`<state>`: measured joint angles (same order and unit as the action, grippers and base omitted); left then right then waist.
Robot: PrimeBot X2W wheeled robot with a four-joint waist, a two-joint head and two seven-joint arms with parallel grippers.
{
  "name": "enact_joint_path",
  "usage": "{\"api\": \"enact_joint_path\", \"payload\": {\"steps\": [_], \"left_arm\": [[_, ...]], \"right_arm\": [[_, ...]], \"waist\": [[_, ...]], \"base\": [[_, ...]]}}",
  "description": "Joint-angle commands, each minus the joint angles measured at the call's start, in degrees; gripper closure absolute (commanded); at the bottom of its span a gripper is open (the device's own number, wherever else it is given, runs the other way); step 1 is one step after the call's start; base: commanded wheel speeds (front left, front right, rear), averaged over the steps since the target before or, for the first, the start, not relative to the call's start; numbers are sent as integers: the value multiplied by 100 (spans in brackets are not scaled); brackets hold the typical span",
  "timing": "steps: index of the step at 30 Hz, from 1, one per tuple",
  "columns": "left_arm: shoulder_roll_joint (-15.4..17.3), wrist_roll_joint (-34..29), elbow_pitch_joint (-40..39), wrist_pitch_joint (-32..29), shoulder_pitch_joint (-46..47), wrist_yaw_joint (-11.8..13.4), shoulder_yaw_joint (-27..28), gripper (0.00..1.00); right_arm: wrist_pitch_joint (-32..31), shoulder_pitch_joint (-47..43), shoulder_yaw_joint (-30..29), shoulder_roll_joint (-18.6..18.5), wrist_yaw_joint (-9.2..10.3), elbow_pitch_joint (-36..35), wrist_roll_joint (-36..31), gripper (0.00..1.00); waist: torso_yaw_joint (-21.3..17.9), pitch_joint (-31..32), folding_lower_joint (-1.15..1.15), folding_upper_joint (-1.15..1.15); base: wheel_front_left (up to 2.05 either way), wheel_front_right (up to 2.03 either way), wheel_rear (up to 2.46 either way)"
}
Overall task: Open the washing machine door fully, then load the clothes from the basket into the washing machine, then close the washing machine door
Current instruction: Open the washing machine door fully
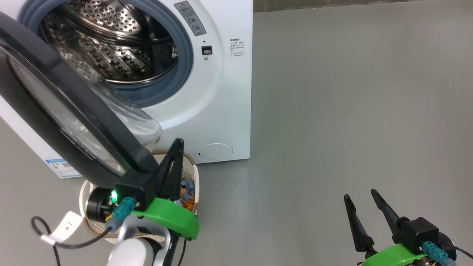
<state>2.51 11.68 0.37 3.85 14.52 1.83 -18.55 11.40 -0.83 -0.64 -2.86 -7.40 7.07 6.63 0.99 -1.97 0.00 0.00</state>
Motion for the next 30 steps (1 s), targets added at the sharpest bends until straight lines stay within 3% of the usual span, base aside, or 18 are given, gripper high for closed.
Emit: {"api": "enact_joint_path", "payload": {"steps": [1,12,30], "left_arm": [[44,76,-12,-95,170,66,129,100],[39,681,662,-324,151,179,85,100],[77,772,1390,60,239,266,141,100]], "right_arm": [[80,227,151,-3,-9,-109,-17,0],[114,253,183,-2,-9,-36,33,0],[123,253,222,-2,-9,26,43,0]], "waist": [[-5,-7,0,0],[-1,-20,0,0],[76,-6,0,0]], "base": [[0,0,0],[0,0,0],[0,0,0]]}}
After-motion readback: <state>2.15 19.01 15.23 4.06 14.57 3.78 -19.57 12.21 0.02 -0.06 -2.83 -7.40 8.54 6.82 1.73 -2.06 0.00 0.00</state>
